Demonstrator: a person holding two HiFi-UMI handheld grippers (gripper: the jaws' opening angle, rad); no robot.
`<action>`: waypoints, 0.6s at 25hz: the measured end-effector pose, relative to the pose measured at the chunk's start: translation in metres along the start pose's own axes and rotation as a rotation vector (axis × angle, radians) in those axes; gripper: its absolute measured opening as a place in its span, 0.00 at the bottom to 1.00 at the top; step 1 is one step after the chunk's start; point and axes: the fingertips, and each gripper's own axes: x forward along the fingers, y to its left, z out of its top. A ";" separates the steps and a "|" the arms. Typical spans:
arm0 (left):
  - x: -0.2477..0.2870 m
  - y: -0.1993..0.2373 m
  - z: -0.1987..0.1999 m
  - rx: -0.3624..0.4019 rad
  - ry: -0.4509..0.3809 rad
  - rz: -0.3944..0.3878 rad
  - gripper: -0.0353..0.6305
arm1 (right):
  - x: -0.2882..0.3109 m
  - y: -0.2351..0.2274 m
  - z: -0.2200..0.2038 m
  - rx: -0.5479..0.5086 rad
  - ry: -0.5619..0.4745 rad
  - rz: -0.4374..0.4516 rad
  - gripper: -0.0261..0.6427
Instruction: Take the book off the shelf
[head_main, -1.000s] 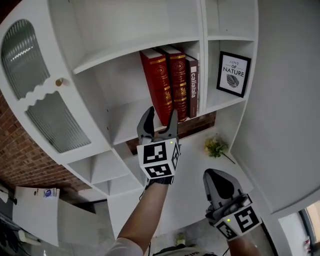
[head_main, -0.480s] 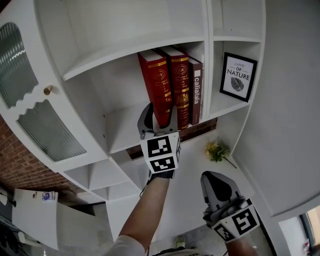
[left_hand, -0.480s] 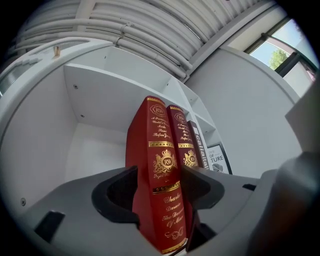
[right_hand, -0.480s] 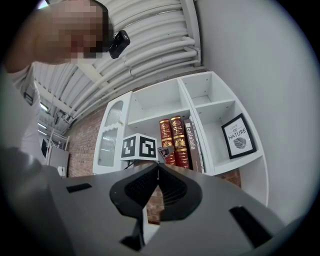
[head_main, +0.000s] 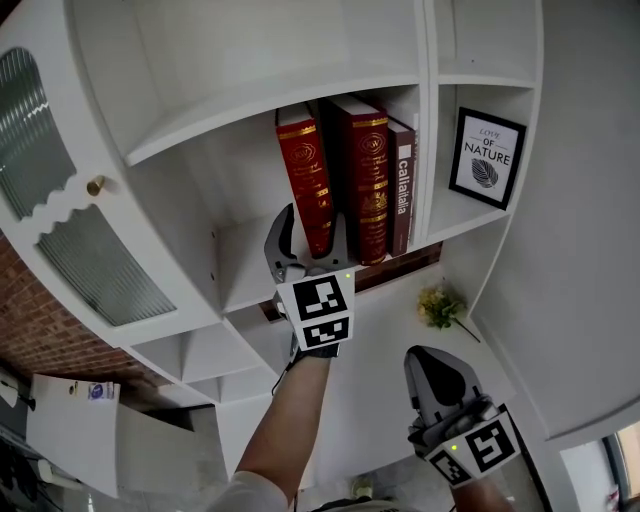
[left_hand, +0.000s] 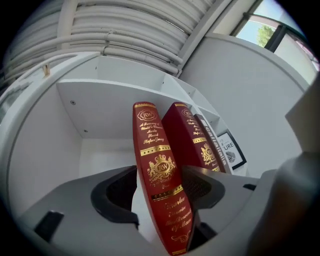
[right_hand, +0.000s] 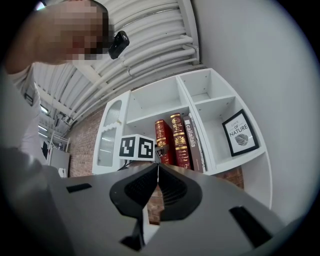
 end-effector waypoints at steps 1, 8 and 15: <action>0.000 0.004 0.002 0.005 -0.002 0.007 0.46 | 0.001 0.001 0.000 0.002 0.001 0.003 0.06; 0.014 0.011 0.001 -0.070 0.050 -0.034 0.49 | 0.003 -0.001 -0.001 0.005 0.002 0.008 0.06; 0.023 0.003 0.004 -0.080 0.054 -0.055 0.49 | 0.002 -0.009 -0.002 0.007 0.006 -0.008 0.06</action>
